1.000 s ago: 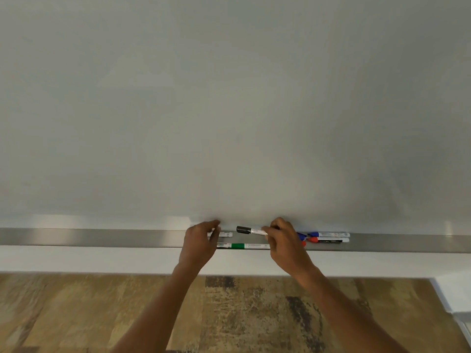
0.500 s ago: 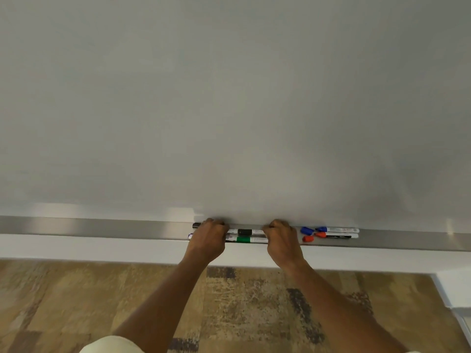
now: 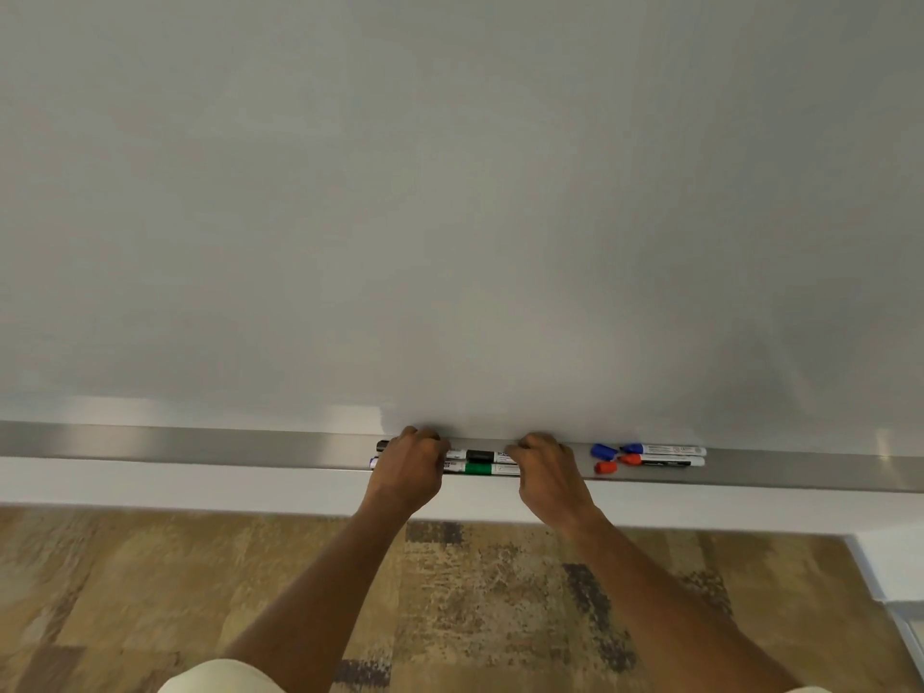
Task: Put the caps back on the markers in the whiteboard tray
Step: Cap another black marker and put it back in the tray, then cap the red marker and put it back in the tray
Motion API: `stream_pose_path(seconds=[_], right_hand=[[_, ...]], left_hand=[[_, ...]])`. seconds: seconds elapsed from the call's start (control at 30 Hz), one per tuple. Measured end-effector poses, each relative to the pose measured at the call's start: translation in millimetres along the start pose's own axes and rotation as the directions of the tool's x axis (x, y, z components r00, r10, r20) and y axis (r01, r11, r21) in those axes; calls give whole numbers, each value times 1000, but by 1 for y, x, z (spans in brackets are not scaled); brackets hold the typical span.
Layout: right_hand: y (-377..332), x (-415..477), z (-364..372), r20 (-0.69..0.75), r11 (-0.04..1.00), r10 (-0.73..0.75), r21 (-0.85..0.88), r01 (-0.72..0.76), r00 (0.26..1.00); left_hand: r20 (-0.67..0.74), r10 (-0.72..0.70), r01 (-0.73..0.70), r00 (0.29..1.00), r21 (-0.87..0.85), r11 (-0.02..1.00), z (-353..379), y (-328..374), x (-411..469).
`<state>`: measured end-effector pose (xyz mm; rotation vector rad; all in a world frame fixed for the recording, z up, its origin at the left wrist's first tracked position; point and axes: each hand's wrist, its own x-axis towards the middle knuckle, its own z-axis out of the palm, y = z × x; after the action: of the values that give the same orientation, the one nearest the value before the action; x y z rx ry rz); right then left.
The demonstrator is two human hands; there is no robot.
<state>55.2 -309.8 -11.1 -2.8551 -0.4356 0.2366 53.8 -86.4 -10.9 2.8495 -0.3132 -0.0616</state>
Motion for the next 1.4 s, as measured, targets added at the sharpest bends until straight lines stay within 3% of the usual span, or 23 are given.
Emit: stream_pose_path(seconds=[0.43, 1.13, 1.4], right_hand=[[-4, 1, 1, -18, 999, -26, 46, 27, 999], [-4, -1, 0, 31, 998, -49, 31, 48, 998], [23, -23, -19, -106, 996, -48, 76, 56, 993]], left_hand=[[-30, -35, 34, 999, -23, 999, 0, 1, -1], [37, -88, 89, 995, -19, 996, -2, 6, -2], [-22, -19, 14, 1000, -200, 980, -3, 34, 3]])
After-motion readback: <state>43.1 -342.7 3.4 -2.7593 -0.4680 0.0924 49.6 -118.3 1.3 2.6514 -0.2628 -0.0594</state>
